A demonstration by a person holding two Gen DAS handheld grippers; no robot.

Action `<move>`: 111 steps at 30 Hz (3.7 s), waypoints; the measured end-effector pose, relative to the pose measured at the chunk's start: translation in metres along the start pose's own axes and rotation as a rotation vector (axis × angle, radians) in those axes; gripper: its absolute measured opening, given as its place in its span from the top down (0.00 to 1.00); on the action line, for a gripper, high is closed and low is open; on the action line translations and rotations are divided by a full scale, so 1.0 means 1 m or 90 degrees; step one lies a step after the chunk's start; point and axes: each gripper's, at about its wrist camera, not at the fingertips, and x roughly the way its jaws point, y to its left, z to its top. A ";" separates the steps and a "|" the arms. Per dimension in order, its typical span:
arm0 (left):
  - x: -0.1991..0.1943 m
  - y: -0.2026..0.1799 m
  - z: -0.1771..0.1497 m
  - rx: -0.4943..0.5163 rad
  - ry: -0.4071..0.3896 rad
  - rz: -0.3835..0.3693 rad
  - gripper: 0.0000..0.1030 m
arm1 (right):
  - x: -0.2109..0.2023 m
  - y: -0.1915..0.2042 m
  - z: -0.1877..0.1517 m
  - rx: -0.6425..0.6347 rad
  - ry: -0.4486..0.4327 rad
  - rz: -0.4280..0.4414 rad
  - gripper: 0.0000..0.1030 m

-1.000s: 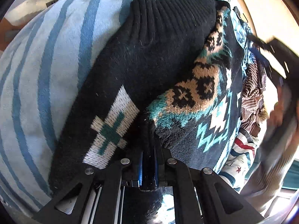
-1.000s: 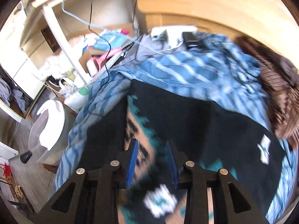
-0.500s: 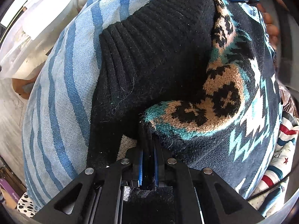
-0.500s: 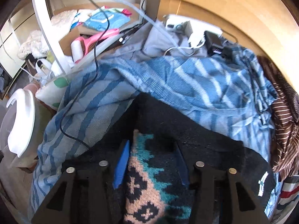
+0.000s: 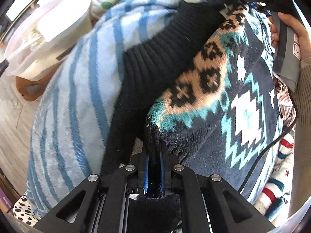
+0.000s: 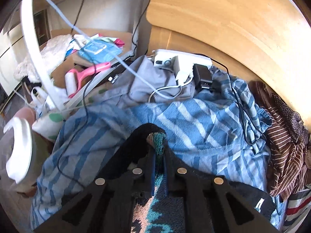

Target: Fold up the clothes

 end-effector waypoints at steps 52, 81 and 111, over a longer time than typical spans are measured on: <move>-0.010 0.040 -0.032 -0.106 0.038 -0.126 0.29 | -0.018 -0.096 -0.130 0.223 0.182 0.268 0.38; 0.019 0.097 -0.163 -0.177 0.179 -0.206 0.29 | -0.116 -0.050 -0.320 0.325 0.315 0.499 0.31; -0.043 -0.109 -0.004 0.153 -0.064 -0.297 0.77 | -0.104 -0.121 -0.334 0.451 0.257 0.478 0.25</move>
